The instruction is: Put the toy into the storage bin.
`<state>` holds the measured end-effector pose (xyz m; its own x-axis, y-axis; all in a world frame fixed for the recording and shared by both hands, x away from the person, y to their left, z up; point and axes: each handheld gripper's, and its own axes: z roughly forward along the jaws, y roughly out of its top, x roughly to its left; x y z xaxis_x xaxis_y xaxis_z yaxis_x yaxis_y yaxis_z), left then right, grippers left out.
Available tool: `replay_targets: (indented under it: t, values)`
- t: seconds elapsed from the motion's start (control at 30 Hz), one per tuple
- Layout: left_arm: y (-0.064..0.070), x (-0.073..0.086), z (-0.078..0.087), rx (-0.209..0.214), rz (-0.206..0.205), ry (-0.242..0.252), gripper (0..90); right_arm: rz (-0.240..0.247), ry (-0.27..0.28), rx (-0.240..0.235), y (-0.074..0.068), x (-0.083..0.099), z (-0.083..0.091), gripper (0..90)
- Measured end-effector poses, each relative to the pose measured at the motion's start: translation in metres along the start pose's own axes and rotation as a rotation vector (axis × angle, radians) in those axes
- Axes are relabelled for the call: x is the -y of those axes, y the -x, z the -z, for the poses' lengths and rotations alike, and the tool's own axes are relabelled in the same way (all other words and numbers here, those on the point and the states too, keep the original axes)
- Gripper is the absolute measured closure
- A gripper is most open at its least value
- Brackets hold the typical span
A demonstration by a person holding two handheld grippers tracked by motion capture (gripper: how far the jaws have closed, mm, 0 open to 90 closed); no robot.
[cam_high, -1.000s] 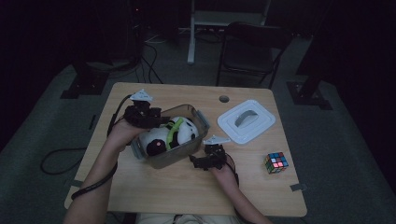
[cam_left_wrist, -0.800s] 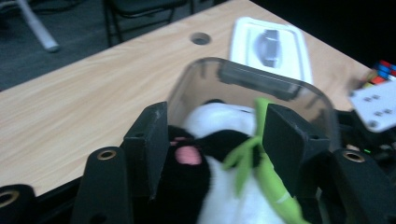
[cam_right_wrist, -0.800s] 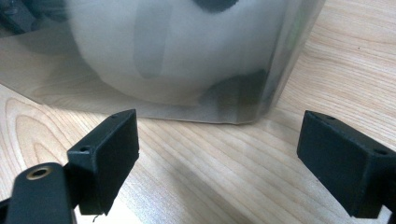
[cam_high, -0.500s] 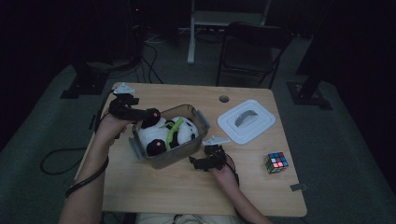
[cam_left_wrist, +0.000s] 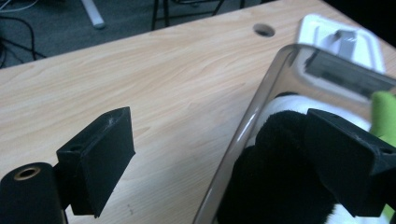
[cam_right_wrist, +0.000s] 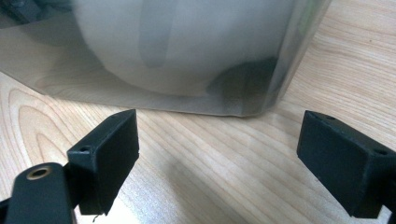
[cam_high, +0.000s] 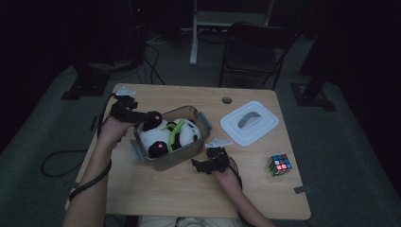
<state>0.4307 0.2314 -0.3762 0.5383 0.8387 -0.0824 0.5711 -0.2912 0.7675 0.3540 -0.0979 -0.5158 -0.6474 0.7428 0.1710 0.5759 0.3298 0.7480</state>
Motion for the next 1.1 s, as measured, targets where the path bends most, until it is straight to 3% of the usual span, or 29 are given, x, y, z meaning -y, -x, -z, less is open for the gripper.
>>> replay_targets:
  t: [0.3,0.5,0.73,0.87,0.93,1.0,1.1]
  values:
    - [-0.001,0.013,-0.011,-0.042,-0.032,-0.069,11.3,0.001,-0.003,0.001,0.001,0.001,0.000,12.6]
    - [-0.004,0.026,-0.021,-0.047,-0.023,-0.107,11.3,-0.002,-0.002,0.000,0.001,0.001,0.000,12.6]
    - [-0.009,0.023,-0.014,-0.011,0.002,-0.040,11.2,-0.001,-0.006,-0.004,0.001,0.000,-0.001,12.6]
    - [-0.011,0.016,-0.004,-0.055,-0.008,0.032,10.7,-0.003,-0.004,-0.006,0.001,-0.001,-0.001,12.6]
    - [-0.017,0.013,0.000,-0.066,0.018,0.070,10.7,-0.001,-0.006,-0.005,0.002,-0.001,-0.001,12.6]
    - [-0.024,0.012,0.001,-0.117,0.035,0.104,10.8,-0.001,-0.006,-0.007,0.002,0.000,-0.001,12.6]
    - [-0.036,0.015,-0.001,-0.158,0.058,0.114,10.8,-0.001,-0.006,-0.010,0.002,0.000,0.000,12.6]
